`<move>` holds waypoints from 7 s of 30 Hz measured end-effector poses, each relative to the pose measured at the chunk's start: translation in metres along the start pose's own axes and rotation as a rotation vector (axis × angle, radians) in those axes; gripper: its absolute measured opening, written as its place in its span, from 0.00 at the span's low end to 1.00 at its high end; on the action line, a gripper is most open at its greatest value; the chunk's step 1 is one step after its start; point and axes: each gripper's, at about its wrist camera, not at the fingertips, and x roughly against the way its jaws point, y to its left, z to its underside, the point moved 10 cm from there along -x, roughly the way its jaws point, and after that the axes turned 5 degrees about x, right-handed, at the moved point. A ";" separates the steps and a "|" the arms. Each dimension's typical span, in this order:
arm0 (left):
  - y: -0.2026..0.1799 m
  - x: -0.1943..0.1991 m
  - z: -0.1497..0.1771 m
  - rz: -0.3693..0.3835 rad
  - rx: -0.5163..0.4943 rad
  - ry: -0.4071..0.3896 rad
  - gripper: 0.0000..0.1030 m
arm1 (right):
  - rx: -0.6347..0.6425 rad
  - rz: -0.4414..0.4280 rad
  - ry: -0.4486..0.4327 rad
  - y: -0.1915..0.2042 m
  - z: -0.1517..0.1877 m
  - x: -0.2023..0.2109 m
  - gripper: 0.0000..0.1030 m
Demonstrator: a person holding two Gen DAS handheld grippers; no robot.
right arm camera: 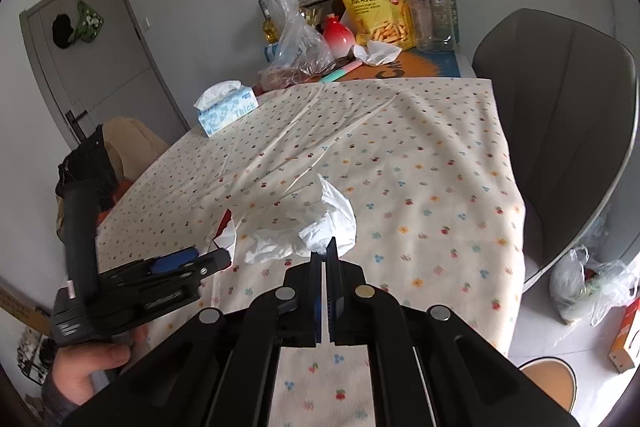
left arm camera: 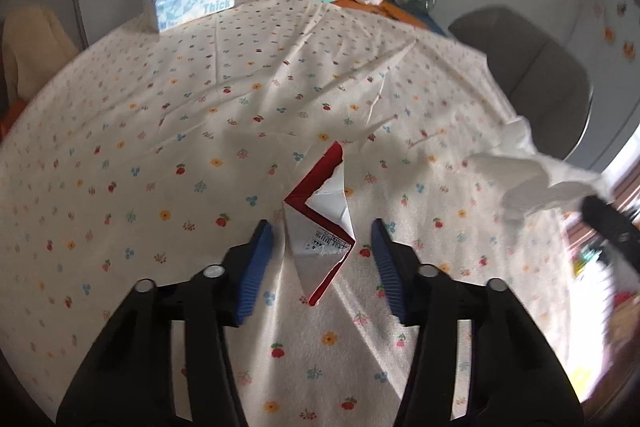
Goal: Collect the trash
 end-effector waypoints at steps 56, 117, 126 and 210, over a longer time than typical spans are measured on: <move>-0.304 0.057 0.067 0.364 -0.353 0.031 0.32 | -0.325 0.276 -0.104 -0.232 0.112 0.181 0.03; -0.354 0.091 0.086 0.427 -0.374 0.026 0.94 | -0.553 0.386 -0.143 -0.317 0.190 0.248 0.78; -0.310 0.128 0.061 0.455 -0.301 -0.054 0.94 | -0.470 0.395 -0.188 -0.275 0.147 0.264 0.93; -0.097 0.286 0.033 0.236 -0.086 -0.413 0.94 | -0.095 0.280 -0.241 -0.066 0.062 0.267 0.93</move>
